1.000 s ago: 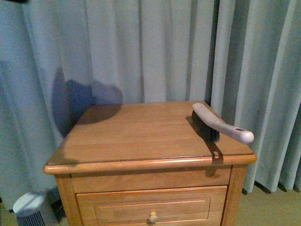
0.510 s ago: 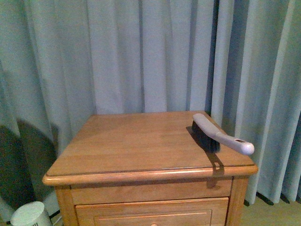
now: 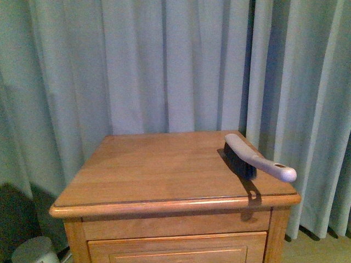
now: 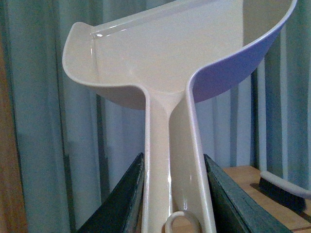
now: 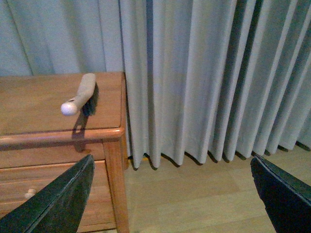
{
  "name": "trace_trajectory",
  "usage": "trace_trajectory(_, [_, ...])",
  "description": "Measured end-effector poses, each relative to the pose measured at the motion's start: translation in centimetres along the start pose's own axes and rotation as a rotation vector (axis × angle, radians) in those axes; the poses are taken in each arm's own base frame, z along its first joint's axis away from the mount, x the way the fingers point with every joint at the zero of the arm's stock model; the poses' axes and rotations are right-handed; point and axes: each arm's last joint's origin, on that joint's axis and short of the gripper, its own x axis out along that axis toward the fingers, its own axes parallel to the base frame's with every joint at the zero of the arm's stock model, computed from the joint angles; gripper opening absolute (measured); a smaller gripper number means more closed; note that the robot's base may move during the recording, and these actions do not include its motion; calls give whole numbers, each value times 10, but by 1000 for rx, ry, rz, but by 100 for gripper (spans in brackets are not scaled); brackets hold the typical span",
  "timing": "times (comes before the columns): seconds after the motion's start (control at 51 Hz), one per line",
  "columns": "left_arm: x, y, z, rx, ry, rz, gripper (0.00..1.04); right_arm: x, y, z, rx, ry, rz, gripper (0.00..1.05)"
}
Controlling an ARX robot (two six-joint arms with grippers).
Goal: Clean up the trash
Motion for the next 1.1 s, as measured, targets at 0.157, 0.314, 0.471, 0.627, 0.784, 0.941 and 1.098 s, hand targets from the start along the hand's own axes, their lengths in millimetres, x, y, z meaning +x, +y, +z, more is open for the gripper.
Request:
trace_trajectory(0.157, [-1, 0, -3, -20, 35, 16, 30, 3, 1, 6, -66, -52, -209, 97])
trace_trajectory(0.314, [-2, 0, -3, -19, 32, 17, 30, 9, 1, 0, -158, 92, -502, 97])
trace_trajectory(0.471, [-2, 0, -3, -19, 33, 15, 29, 29, 8, 18, -137, 202, -426, 97])
trace_trajectory(0.627, [-2, 0, -3, -19, 32, 17, 29, 72, 22, 70, -84, 253, -278, 97])
trace_trajectory(0.784, [-2, 0, -3, -19, 32, 17, 29, 132, 44, 122, -70, 334, -152, 97])
trace_trajectory(0.941, [-2, 0, -3, -19, 32, 17, 29, 208, 66, 132, -36, 545, -68, 97])
trace_trajectory(1.098, [-2, 0, -3, -19, 32, 17, 29, 252, 85, 120, -10, 681, -29, 97])
